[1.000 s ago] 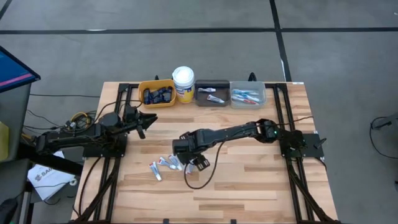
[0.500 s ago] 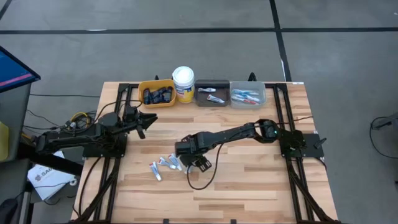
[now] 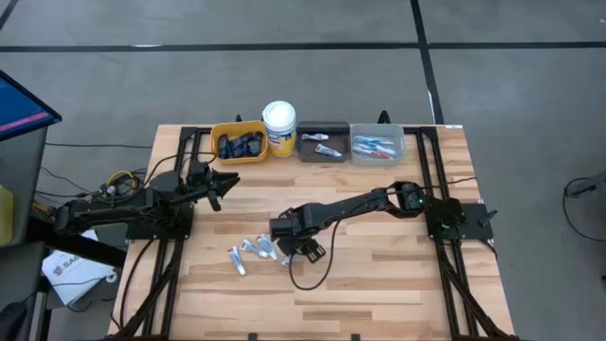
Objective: Pick & Place Travel size toiletries
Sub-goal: Put the white toothpaste into the black bin
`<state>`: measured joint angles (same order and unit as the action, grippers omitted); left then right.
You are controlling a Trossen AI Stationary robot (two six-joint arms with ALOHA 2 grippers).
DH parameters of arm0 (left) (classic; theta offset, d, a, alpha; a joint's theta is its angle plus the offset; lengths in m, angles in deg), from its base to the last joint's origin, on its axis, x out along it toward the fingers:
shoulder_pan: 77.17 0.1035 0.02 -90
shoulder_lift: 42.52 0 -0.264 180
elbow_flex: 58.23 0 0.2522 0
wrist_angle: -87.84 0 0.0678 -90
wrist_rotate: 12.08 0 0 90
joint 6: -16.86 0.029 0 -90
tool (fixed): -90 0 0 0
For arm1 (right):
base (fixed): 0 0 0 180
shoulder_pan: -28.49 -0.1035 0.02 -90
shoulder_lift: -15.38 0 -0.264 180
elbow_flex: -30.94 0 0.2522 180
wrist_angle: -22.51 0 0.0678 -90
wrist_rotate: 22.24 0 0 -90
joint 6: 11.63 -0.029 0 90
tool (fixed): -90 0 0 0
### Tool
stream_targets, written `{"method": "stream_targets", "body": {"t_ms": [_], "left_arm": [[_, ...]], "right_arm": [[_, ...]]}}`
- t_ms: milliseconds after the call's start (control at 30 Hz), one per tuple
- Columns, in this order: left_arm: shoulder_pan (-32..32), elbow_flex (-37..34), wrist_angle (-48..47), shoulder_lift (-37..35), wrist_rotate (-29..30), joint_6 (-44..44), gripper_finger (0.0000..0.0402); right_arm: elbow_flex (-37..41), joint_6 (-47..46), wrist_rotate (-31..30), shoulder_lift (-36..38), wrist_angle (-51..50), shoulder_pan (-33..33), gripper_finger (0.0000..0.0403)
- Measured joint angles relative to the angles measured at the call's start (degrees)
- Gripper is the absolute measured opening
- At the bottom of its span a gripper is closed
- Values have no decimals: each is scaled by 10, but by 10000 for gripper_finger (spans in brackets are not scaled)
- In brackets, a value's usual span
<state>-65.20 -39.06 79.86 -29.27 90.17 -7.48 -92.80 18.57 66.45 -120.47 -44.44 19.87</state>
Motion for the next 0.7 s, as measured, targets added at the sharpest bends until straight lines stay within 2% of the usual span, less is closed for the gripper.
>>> {"method": "stream_targets", "body": {"t_ms": [267,400,700], "left_arm": [[0,0,4,0,2,0,95],[0,0,7,0,2,0,95],[0,0,7,0,2,0,95]], "right_arm": [[0,-2,4,-1,-10,-1,94],[0,-10,4,-1,-14,-1,53],[3,-56,31,15,-21,26,51]]}}
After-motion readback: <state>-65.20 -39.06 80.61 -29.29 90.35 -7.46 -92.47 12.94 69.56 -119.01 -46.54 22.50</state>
